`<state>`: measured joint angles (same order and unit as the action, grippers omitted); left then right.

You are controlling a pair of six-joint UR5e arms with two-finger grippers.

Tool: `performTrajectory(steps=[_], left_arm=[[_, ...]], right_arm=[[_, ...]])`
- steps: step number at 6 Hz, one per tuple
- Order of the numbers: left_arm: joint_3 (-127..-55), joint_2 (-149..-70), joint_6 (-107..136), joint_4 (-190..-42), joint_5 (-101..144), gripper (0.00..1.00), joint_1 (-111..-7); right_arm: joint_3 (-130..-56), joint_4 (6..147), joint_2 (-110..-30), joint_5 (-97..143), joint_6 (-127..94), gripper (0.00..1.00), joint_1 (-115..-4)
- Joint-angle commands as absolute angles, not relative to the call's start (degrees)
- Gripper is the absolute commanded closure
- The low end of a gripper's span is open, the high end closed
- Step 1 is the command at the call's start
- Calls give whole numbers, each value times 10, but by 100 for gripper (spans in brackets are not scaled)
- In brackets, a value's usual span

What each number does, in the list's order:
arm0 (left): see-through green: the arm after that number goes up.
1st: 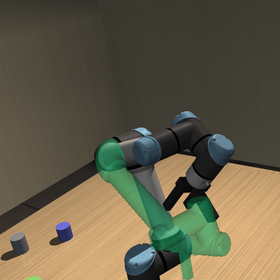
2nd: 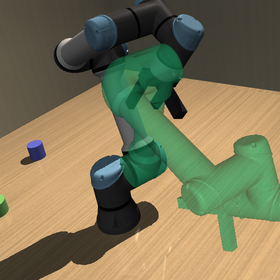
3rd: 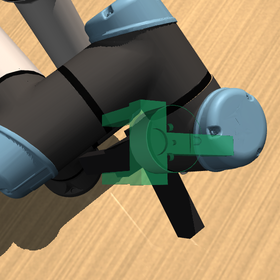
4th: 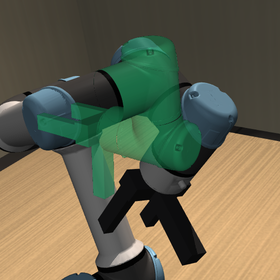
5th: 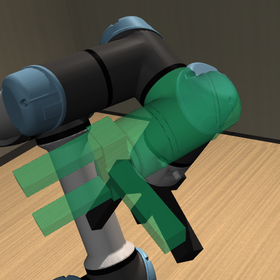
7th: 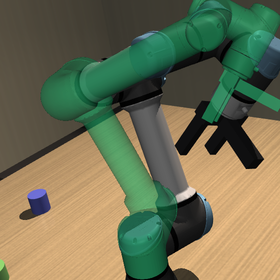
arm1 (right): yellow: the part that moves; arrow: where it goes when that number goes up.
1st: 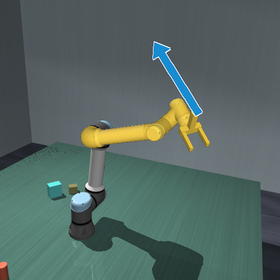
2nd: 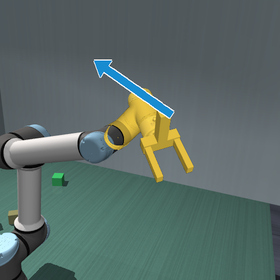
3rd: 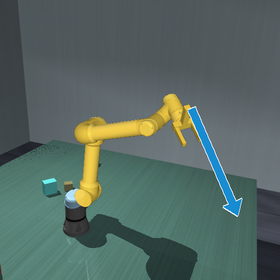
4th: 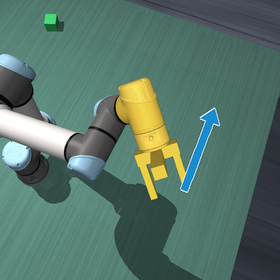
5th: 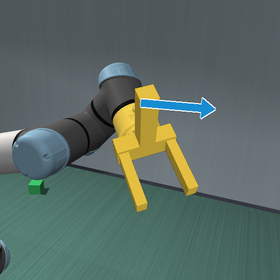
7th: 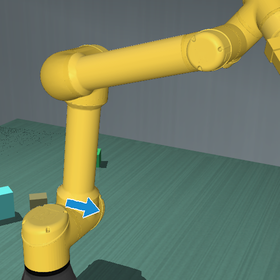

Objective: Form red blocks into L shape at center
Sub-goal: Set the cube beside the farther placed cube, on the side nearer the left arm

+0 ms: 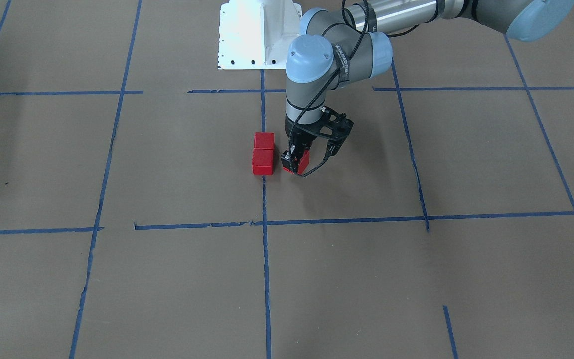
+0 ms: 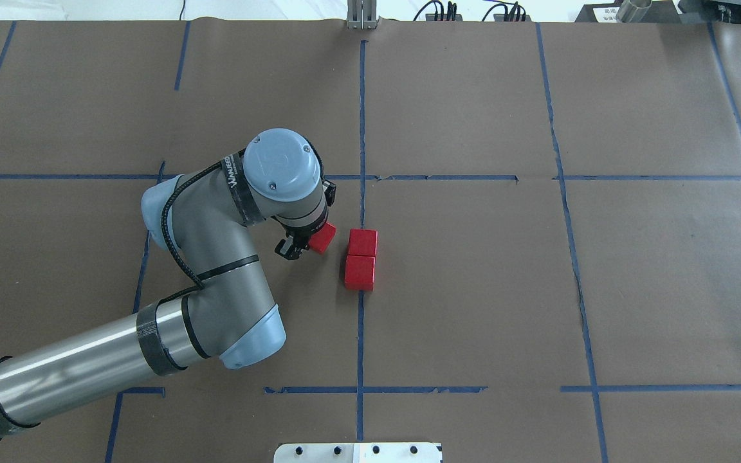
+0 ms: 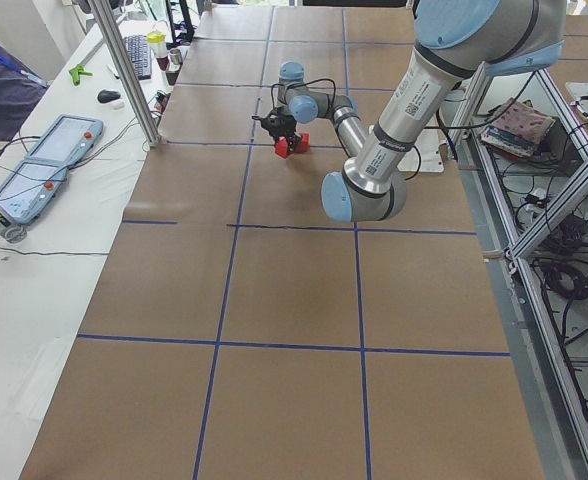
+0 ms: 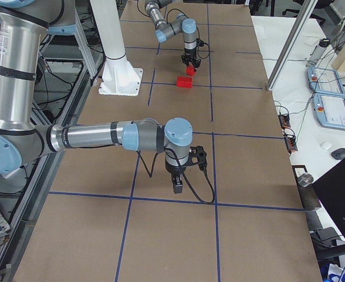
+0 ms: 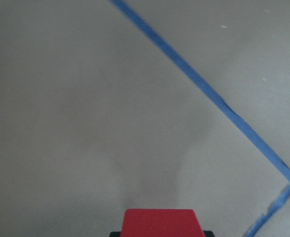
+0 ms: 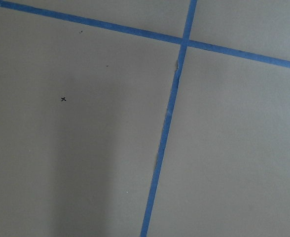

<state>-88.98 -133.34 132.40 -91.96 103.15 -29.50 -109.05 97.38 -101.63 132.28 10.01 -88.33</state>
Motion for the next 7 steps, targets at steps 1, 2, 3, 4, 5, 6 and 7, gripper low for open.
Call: performTrajectory(steps=[1,2,3,4,5,6,7], left_arm=[[-892,-1336,1396,-919,1030,93,-273],[-889,-1339,1414,-923,1030,93,-269],[-889,-1339,1414,-926,1030,93,-271],[-889,-1339,1413,-924,1030,93,-288],[-889,-1339,1416,-926,1030,93,-296],[-884,-1339,1413,-922,1030,93,-296],[-874,-1341,1412,-925,1061,88,-296]], right_arm=[[-1091,974,-1016,1323,100,0,-883],[-1090,974,-1017,1323,101,0,-883],[-1091,974,-1017,1323,101,0,-883],[-1091,974,-1017,1323,101,0,-883],[-1091,974,-1017,1323,101,0,-883],[-1091,974,-1017,1323,101,0,-883],[-1091,974,-1017,1323,102,0,-883]])
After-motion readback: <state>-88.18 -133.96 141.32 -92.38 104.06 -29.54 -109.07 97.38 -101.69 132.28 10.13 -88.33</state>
